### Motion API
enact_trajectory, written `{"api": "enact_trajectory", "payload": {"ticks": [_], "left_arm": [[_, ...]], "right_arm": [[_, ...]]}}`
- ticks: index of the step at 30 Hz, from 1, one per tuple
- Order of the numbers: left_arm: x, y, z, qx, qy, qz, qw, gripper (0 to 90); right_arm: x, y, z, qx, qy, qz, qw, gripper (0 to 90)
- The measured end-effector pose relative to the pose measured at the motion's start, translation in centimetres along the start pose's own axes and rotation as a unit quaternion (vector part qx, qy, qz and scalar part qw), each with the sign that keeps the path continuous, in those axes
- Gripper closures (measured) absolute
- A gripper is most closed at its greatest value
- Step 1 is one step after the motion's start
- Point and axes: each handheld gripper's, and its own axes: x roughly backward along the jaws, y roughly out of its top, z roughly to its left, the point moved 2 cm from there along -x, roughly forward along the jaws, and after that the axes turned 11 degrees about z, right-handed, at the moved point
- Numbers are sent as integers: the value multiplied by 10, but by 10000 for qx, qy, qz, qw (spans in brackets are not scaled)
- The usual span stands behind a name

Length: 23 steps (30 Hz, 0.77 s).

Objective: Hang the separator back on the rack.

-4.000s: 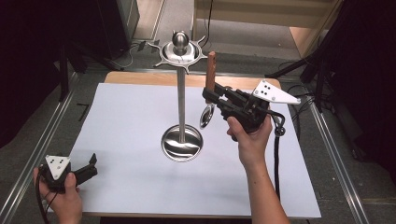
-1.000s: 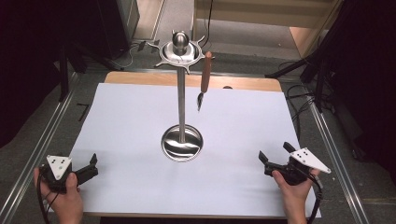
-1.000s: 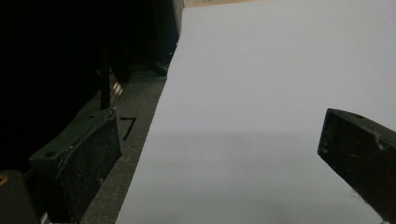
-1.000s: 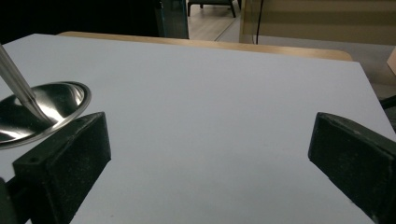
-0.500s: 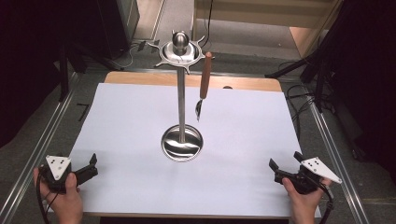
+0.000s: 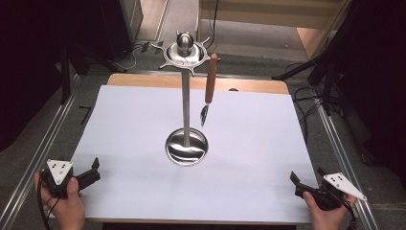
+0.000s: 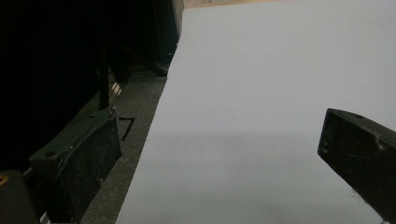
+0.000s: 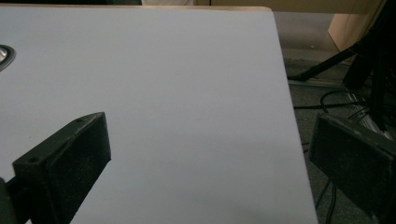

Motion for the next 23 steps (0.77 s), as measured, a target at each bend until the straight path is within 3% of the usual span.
{"api": "enact_trajectory", "payload": {"ticks": [7, 13, 19, 23], "left_arm": [[0, 0, -1, -44, 13, 18, 10000, 3], [0, 0, -1, -40, 18, 33, 10000, 3], [-1, 0, -2, -64, 56, 35, 10000, 3], [-1, 0, -2, -94, 73, 71, 9999, 3]], "right_arm": [[10, -11, -15, -240, -87, -1, 9997, 0], [8, -14, -15, -118, -142, 64, 9998, 0], [8, -16, -16, -208, -200, 60, 9996, 3], [7, -15, -13, -121, -223, 119, 9996, 2]]}}
